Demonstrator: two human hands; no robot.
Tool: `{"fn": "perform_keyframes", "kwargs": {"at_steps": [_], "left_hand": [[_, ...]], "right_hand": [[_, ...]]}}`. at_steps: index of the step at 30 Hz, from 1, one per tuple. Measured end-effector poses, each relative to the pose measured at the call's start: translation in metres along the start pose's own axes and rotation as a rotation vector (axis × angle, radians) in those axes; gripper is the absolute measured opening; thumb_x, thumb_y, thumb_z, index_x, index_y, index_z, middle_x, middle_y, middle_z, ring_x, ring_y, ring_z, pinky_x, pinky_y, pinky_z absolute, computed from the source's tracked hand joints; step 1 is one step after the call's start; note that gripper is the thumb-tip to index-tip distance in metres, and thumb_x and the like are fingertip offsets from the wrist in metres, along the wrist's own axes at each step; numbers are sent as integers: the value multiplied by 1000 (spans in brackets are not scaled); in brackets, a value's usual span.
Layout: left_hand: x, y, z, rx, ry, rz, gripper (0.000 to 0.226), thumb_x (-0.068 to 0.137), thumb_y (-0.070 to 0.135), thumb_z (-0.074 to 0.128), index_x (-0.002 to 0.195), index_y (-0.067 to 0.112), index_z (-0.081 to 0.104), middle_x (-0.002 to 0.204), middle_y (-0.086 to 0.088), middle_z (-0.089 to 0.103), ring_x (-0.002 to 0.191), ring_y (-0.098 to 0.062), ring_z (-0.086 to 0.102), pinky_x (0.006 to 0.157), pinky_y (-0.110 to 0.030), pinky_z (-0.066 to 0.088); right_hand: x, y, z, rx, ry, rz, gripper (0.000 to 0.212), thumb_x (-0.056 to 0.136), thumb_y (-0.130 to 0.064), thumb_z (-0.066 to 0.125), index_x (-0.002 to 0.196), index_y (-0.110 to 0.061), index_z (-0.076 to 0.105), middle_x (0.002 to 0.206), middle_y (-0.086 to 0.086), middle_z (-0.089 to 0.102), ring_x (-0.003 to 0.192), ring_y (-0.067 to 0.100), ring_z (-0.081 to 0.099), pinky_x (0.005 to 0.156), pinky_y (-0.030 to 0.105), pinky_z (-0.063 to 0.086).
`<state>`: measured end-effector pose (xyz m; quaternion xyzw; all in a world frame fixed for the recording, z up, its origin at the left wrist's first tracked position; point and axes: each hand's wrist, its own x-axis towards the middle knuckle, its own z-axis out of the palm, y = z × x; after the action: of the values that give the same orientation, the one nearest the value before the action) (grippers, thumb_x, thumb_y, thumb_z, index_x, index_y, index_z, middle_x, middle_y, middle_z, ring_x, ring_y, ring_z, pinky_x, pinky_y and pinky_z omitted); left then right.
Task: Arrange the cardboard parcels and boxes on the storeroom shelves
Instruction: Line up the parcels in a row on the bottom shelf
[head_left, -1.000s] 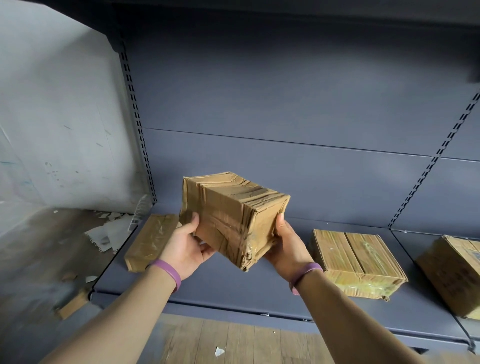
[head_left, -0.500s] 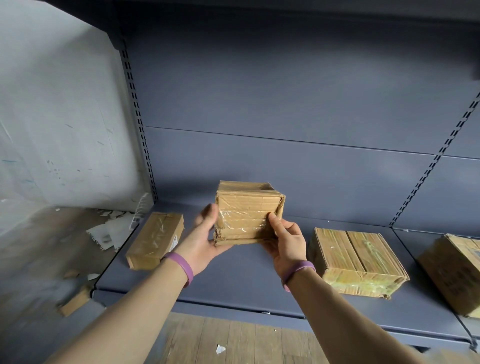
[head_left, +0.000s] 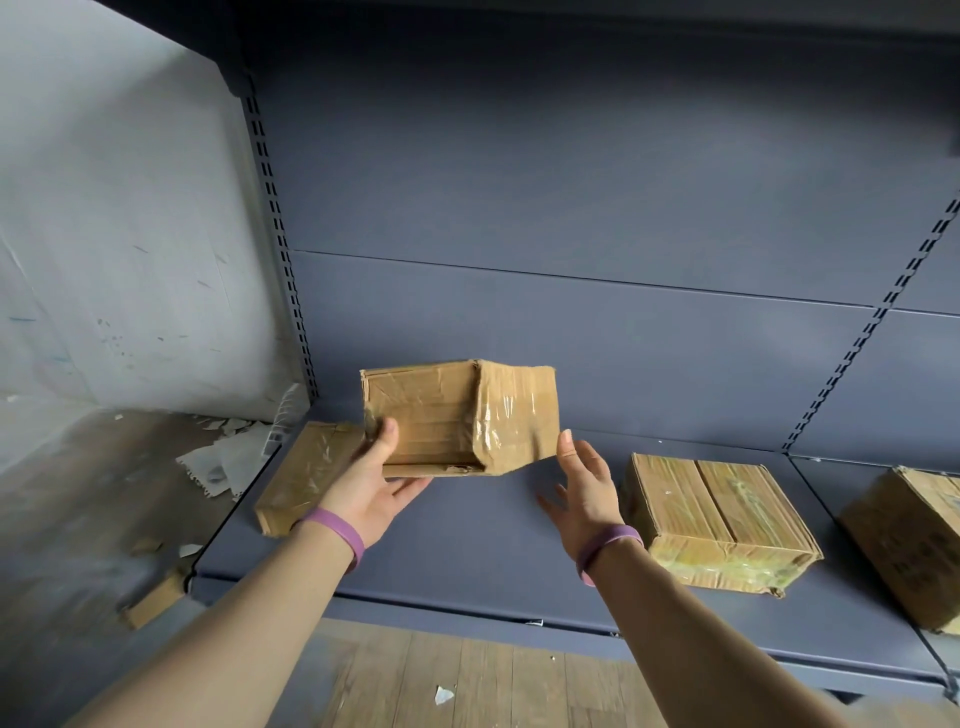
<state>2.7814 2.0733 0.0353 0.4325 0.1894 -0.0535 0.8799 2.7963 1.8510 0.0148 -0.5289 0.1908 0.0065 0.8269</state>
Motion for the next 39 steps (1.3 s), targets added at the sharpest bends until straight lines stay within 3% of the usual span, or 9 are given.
{"fn": "perform_keyframes", "kwargs": {"at_steps": [3,6,13,17,21,27,32,36,39], "left_hand": [[2,1,-4,-6,-17,-13,65,79,48,66,135,18,55,132,-9,64,119,-29,62,93,-39,53],[2,-1,-5,14,-25,-43,67,80,49,66,138,17,54,130,-10,67,118,-28,64,89,-38,54],[-3,1,14,163,112,37,56,87,45,67,133,14,55,125,-8,66,100,-21,65,73,-41,56],[-1,10,23,205,130,-90,90,78,87,39,131,17,57,125,-10,62,110,-30,60,76,-44,51],[8,16,17,281,120,-149,104,65,98,37,129,19,59,126,-12,64,118,-35,56,100,-59,42],[8,9,5,430,105,-30,71,74,62,76,131,22,60,124,-8,68,118,-27,61,109,-50,42],[3,11,1,493,101,-19,49,76,34,78,121,19,66,118,-6,72,111,-27,65,109,-50,43],[2,10,4,564,119,-6,67,58,34,75,121,17,64,120,-4,69,118,-26,60,111,-52,40],[1,9,5,605,106,-1,42,79,20,73,119,11,64,114,-10,71,109,-28,65,104,-48,48]], "right_hand": [[3,-5,-8,44,-15,39,60,95,-45,60,149,-25,41,145,3,47,133,31,47,97,45,48],[0,-8,-9,66,-133,67,33,98,-39,56,123,-18,64,109,3,71,102,24,67,82,40,56],[1,-5,-13,93,-79,-15,8,93,-7,66,91,-14,62,77,2,66,69,16,60,62,31,55],[-1,-5,-12,72,-111,-61,16,91,-1,65,84,-15,60,79,1,69,76,16,62,69,31,53],[-4,-6,-14,8,-152,-81,19,90,4,65,84,-14,61,82,1,71,73,12,65,65,28,54],[-6,-5,-13,-169,-239,-121,12,84,-17,72,89,-16,62,89,1,72,85,20,64,79,34,52],[-8,-9,-9,-340,-276,27,104,55,-94,58,135,-28,54,138,-3,56,128,25,53,111,57,36],[-16,-14,2,-397,-277,1,86,73,-81,44,139,-26,47,141,-7,49,129,20,47,109,53,39],[-17,-14,7,-429,-254,-78,82,83,-69,47,148,-20,39,146,0,46,132,22,45,110,47,40]]}}
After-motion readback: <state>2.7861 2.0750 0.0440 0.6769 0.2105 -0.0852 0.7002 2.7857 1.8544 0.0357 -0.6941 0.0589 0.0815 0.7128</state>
